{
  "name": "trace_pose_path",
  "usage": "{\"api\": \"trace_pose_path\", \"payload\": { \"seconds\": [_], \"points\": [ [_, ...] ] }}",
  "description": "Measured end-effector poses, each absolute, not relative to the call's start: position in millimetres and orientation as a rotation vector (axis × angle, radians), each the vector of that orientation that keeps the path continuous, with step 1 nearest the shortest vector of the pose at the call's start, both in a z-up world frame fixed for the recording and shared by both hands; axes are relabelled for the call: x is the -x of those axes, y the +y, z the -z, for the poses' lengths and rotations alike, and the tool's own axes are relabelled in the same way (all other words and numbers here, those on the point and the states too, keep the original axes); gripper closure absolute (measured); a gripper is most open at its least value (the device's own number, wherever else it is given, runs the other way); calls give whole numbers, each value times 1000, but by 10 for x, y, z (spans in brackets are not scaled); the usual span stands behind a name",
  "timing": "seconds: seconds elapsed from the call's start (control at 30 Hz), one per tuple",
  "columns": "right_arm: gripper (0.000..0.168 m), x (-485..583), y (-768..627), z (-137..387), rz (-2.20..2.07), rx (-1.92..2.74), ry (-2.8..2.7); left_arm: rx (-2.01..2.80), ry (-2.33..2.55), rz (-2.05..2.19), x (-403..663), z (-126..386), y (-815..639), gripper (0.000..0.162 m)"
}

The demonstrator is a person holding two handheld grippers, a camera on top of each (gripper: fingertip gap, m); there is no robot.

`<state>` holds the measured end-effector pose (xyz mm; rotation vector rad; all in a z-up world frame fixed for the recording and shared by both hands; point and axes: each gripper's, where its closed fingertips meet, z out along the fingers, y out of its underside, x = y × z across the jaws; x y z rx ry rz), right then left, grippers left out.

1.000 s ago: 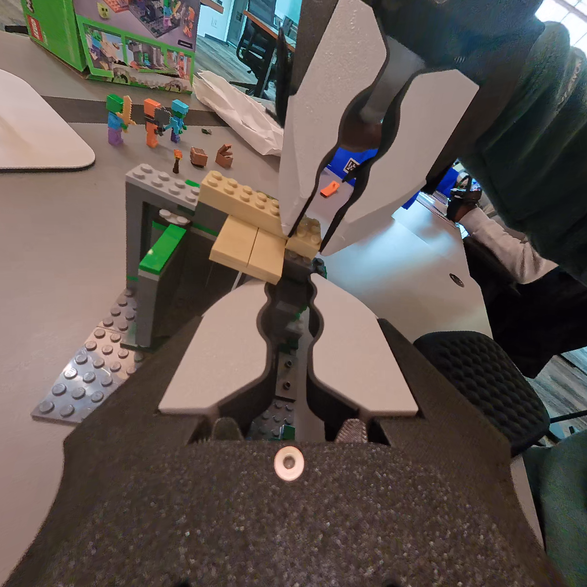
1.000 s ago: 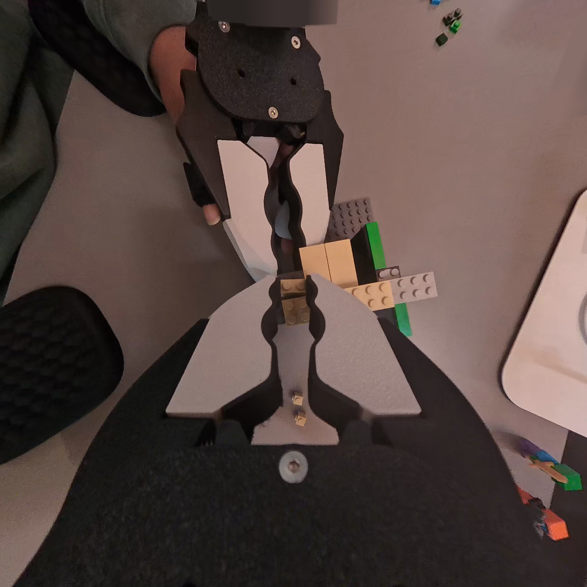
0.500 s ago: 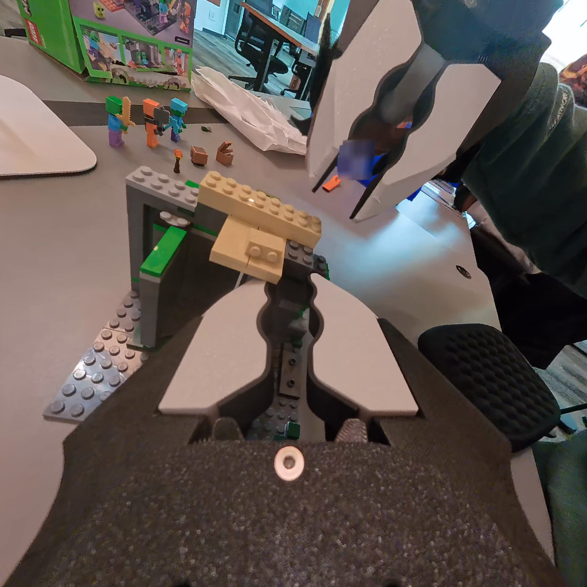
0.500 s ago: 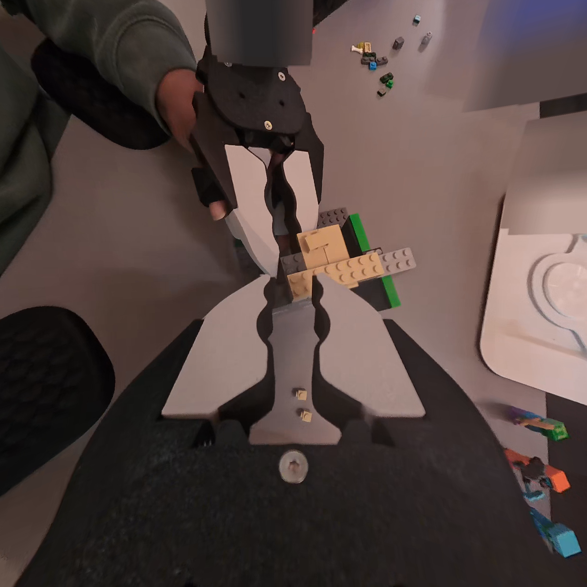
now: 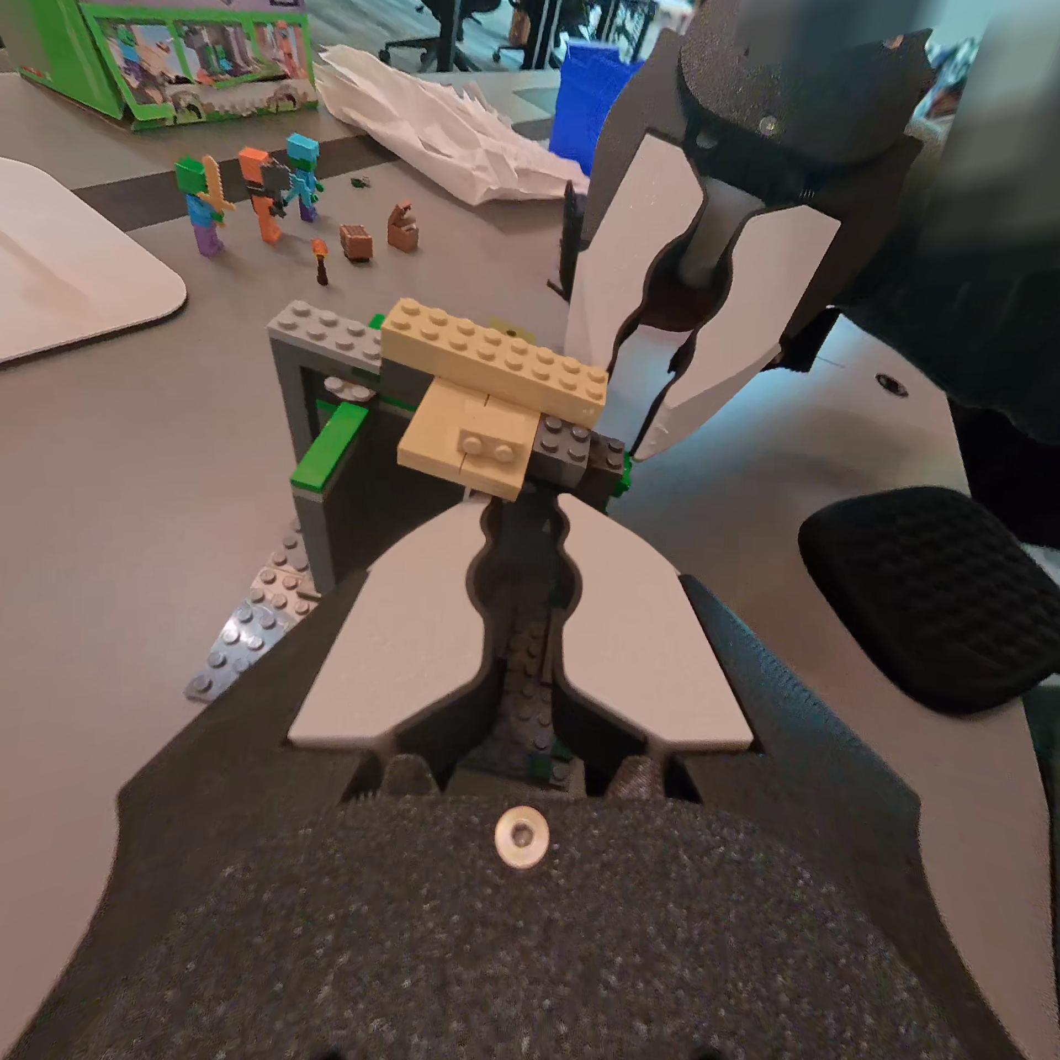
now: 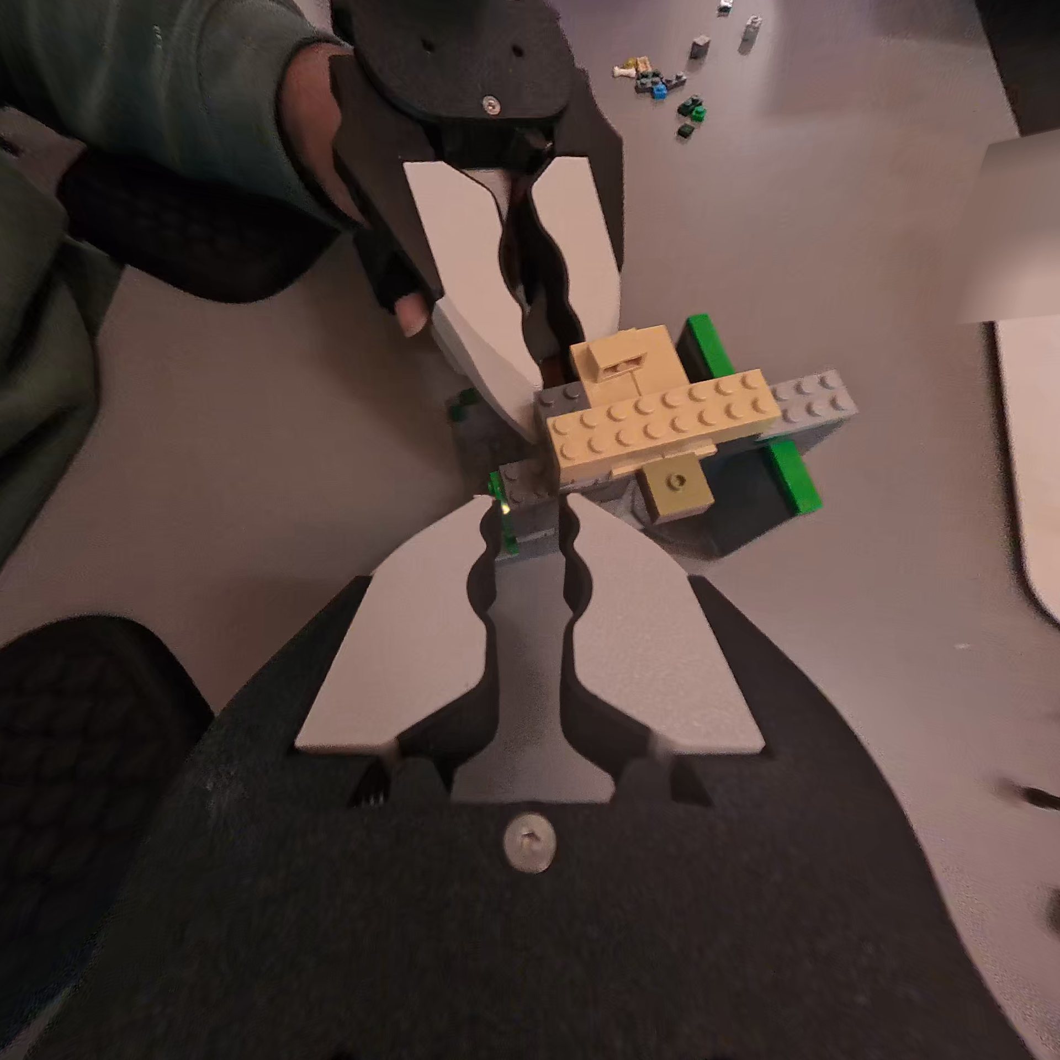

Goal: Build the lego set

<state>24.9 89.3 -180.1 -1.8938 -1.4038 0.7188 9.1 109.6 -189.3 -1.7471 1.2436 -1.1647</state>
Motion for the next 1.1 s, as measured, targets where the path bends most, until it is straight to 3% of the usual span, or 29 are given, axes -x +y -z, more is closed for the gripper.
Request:
{"api": "trace_pose_path", "payload": {
  "seconds": [0.03,0.33,0.6,0.77,1.1],
  "points": [
    [150,-222,863,1812,-734,1890,-1389,1743,1273,1154,-71,1901,1093,146],
    [150,64,605,1842,-789,1794,-1289,1738,1615,946,392,2098,1088,145],
    [151,-7,653,1895,-762,1771,-1219,1463,1824,762,407,1558,1262,139],
    [151,-73,657,1926,-752,1769,-1210,1425,1984,728,230,1541,1284,135],
    [152,-174,594,1918,-784,1756,-1188,1458,2119,783,55,1637,1235,146]
  ]
}}
